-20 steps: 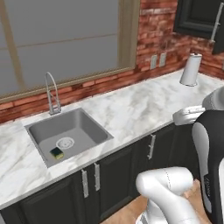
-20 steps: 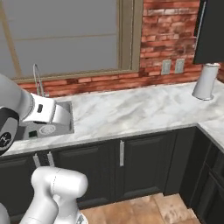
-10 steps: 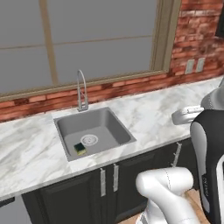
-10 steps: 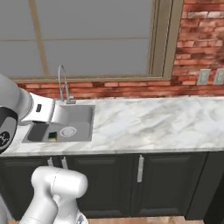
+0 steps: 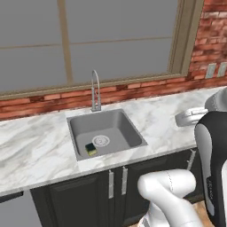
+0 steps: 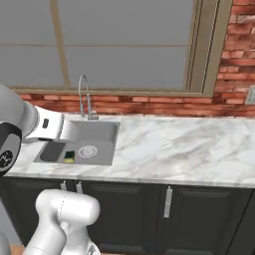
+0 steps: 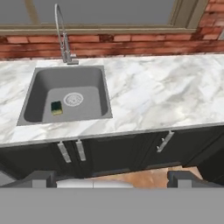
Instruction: Pick up the bar soap and sponge from the sink, and place them back in the cabinet, and close the cabinet doors.
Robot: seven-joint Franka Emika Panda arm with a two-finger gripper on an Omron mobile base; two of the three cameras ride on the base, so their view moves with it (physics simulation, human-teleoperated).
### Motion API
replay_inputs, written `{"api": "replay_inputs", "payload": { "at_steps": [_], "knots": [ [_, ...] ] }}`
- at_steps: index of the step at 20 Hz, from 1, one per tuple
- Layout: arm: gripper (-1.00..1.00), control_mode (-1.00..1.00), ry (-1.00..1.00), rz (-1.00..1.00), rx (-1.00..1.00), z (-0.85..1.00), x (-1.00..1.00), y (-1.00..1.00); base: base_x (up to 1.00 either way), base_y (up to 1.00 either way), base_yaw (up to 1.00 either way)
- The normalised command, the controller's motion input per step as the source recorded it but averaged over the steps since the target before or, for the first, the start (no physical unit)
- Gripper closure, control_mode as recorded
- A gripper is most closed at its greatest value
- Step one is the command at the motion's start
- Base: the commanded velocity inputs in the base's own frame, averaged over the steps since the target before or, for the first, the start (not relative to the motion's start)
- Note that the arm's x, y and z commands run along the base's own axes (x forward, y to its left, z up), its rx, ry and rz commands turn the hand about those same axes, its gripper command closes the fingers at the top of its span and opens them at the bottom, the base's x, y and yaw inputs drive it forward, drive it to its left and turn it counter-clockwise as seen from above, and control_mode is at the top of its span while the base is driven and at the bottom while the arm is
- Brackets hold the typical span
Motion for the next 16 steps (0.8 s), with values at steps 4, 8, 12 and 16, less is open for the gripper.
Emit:
{"api": "replay_inputs", "payload": {
  "at_steps": [4,8,12,16],
  "knots": [
    [-1.0,1.0,0.0,0.0,0.0,0.0,0.0,0.0,0.46,0.0,0.18],
    [-1.0,1.0,0.0,0.0,0.0,0.0,0.0,0.0,0.44,0.0,0.18],
    [-1.0,1.0,0.0,0.0,0.0,0.0,0.0,0.0,0.43,-0.01,0.18],
    [-1.0,1.0,0.0,0.0,0.0,0.0,0.0,0.0,0.33,-0.01,0.13]
  ]
}}
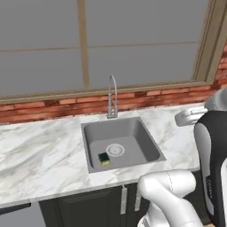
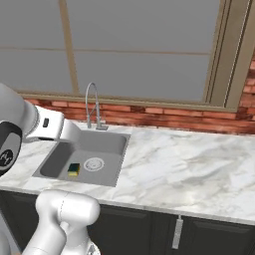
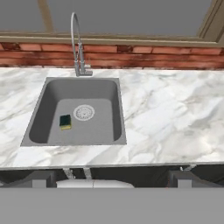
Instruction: Pick up the bar soap and sponge from the sink, and place them back in the cabinet, and close the cabinet doors.
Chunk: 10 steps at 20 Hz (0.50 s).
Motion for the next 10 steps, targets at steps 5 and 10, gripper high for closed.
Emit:
{"api": "replay_inputs", "payload": {
  "at_steps": [5,10],
  "knots": [
    [-1.0,1.0,0.0,0.0,0.0,0.0,0.0,0.0,0.33,0.0,0.12],
    [-1.0,1.0,0.0,0.0,0.0,0.0,0.0,0.0,0.26,0.0,0.08]
  ]
}}
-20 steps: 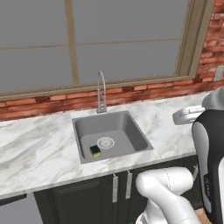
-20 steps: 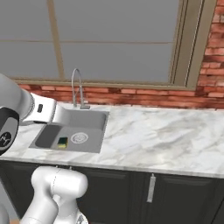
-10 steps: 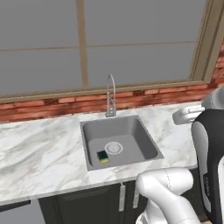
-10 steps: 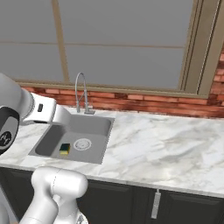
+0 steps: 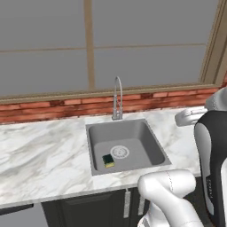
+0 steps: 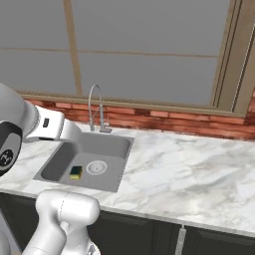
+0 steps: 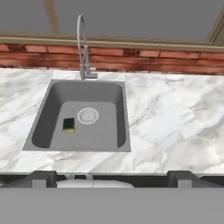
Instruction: Pick up the bar soap and sponge from the sink, and place them back in the cabinet, and close the cabinet doors.
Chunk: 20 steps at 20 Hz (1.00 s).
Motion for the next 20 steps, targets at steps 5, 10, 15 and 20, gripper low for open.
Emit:
{"api": "replay_inputs", "payload": {
  "at_steps": [5,10,15,20],
  "knots": [
    [-1.0,-1.0,0.0,0.0,0.0,0.0,0.17,0.0,0.2,0.0,0.02],
    [-1.0,-1.0,0.02,0.0,0.0,-0.06,0.47,0.09,0.0,0.0,0.0],
    [-1.0,-1.0,0.08,0.0,0.0,-0.27,0.11,0.38,0.0,0.0,0.0],
    [-1.0,-1.0,0.08,0.0,0.0,-0.29,0.05,0.39,0.0,0.0,0.0]
  ]
}}
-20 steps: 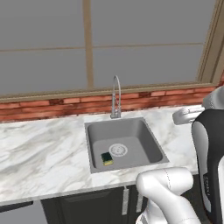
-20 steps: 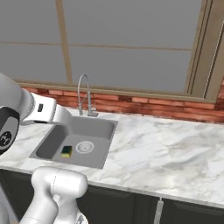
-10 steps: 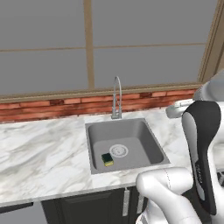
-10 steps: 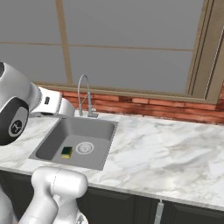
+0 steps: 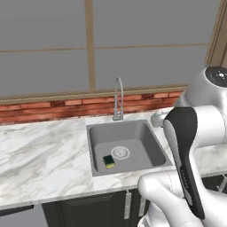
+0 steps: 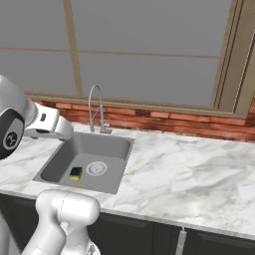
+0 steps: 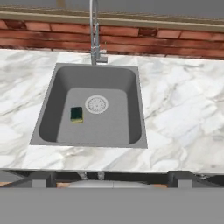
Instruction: Pick up the bar soap and sponge from the sink, and place them back in the cabinet, and close the cabinet doors.
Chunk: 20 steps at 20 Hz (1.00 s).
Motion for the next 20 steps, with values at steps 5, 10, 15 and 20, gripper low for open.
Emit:
{"api": "replay_inputs", "payload": {
  "at_steps": [5,10,15,20],
  "knots": [
    [-1.0,-1.0,0.13,0.01,0.04,-0.15,0.09,0.21,0.0,0.0,0.0],
    [-1.0,-1.0,0.15,0.02,0.03,-0.19,0.11,0.14,0.0,0.0,0.0],
    [-1.0,-1.0,0.08,0.03,0.0,-0.24,0.09,0.06,0.0,0.0,0.0],
    [-1.0,-1.0,0.0,0.01,0.0,-0.3,0.0,0.11,0.0,0.0,0.0]
  ]
}}
